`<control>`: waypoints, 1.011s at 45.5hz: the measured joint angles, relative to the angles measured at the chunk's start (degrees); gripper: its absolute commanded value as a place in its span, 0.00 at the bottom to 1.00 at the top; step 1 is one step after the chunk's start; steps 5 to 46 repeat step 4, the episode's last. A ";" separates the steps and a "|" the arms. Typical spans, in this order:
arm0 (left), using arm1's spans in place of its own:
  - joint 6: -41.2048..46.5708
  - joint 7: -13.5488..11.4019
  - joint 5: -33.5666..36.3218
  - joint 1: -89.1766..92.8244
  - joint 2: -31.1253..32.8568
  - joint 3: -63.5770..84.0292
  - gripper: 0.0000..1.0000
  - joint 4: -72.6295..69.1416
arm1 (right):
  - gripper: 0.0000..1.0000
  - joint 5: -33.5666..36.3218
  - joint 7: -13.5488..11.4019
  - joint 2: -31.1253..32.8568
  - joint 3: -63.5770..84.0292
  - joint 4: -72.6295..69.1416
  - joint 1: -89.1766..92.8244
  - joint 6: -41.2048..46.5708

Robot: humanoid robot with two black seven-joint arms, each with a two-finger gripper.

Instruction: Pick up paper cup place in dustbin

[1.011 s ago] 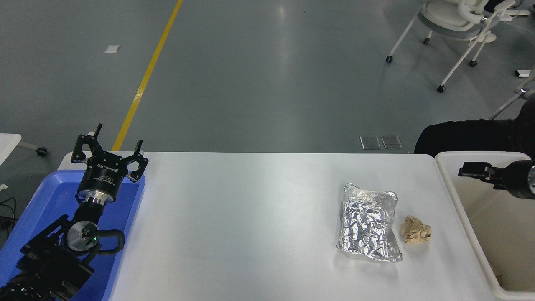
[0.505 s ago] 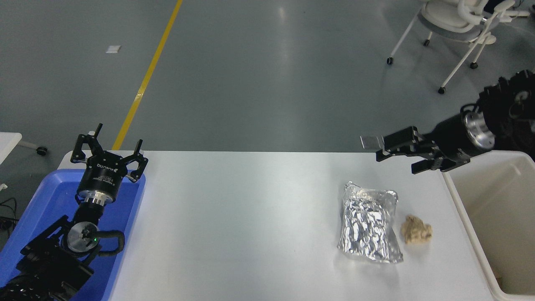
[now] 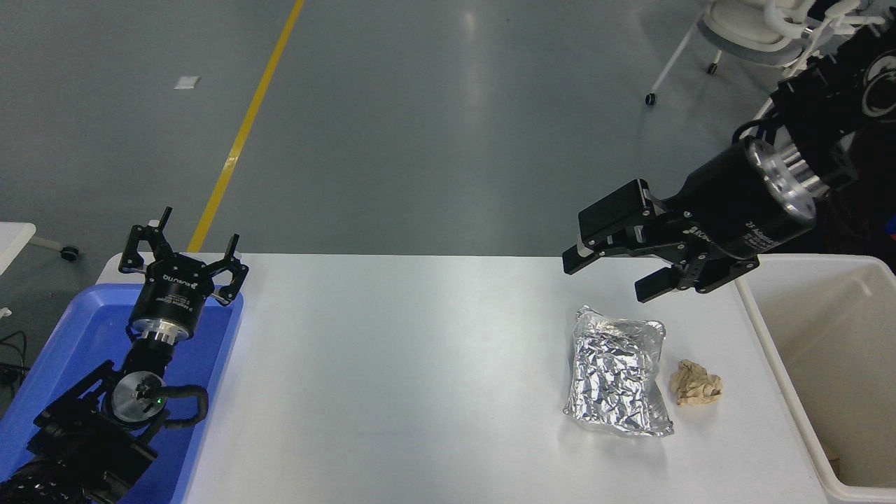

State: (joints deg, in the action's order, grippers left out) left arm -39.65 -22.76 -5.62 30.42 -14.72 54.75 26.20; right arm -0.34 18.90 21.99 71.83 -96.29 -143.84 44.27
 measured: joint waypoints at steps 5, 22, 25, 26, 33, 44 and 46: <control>0.00 0.00 0.00 -0.01 0.01 0.00 1.00 0.00 | 1.00 0.75 0.03 -0.35 0.16 -0.41 -0.79 0.26; 0.00 0.00 0.00 -0.01 0.01 0.00 1.00 0.00 | 1.00 0.75 0.03 -0.35 0.16 -0.41 -0.79 0.26; 0.00 0.00 0.00 -0.01 0.01 0.00 1.00 0.00 | 1.00 0.75 0.03 -0.35 0.16 -0.41 -0.79 0.26; 0.00 0.00 0.00 -0.01 0.01 0.00 1.00 0.00 | 1.00 0.75 0.03 -0.35 0.16 -0.41 -0.79 0.26; 0.00 0.00 0.00 -0.01 0.01 0.00 1.00 0.00 | 1.00 0.75 0.03 -0.35 0.16 -0.41 -0.79 0.26; 0.00 0.00 0.00 -0.01 0.01 0.00 1.00 0.00 | 1.00 0.75 0.03 -0.35 0.16 -0.41 -0.79 0.26; 0.00 0.00 0.00 -0.01 0.01 0.00 1.00 0.00 | 1.00 0.75 0.03 -0.35 0.16 -0.41 -0.79 0.26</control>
